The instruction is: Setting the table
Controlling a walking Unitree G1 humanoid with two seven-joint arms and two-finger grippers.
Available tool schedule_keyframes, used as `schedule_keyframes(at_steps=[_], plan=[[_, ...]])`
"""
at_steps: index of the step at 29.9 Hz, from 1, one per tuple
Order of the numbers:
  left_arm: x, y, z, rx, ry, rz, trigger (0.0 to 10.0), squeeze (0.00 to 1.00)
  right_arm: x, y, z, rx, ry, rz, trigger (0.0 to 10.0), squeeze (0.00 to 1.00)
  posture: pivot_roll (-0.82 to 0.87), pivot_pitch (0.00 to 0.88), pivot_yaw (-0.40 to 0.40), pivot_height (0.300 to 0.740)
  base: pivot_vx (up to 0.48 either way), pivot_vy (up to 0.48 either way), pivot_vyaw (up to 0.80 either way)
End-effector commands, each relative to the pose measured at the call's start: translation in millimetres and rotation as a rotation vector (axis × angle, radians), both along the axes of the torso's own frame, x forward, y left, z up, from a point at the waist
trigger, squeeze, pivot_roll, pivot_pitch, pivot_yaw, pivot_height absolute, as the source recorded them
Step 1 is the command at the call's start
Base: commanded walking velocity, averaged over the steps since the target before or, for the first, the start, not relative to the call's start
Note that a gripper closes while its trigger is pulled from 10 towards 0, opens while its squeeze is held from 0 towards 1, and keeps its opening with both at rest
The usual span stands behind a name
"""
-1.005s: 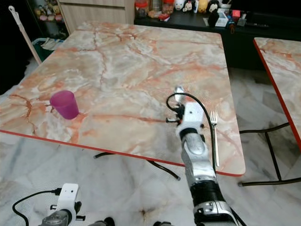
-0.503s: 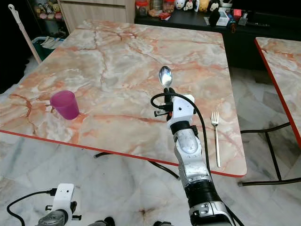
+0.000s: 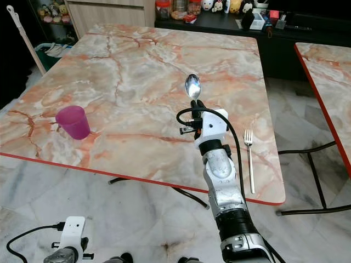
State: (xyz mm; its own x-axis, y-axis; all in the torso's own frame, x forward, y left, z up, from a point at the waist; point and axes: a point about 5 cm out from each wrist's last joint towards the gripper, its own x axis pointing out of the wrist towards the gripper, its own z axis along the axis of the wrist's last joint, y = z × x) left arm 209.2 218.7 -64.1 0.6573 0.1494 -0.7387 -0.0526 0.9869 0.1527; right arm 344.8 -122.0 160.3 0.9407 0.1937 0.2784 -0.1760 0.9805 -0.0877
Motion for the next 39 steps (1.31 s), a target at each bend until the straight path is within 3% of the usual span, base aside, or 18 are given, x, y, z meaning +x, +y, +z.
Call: schedule_keyframes(at_steps=[1,28,39], plan=[[-9.3,4.8,-4.2,0.008,0.023,0.02,10.0,0.0,1.2,-1.7,2.9,0.008,-0.01,-0.008,10.0,0.0,0.03,0.123,-0.026,0.74,0.0,-0.315,0.0],[-9.7,2.2,-5.0,0.002,0.023,0.02,10.0,0.0,3.6,-5.8,4.9,0.022,-0.004,-0.005,10.0,0.0,0.02,0.124,-0.035,0.74,0.0,-0.355,0.0],[-9.2,2.8,-4.7,0.012,0.026,0.018,10.0,0.0,4.8,-4.7,-5.4,-0.006,0.046,-0.022,10.0,0.0,0.03,0.131,-0.033,0.74,0.0,-0.333,0.0]])
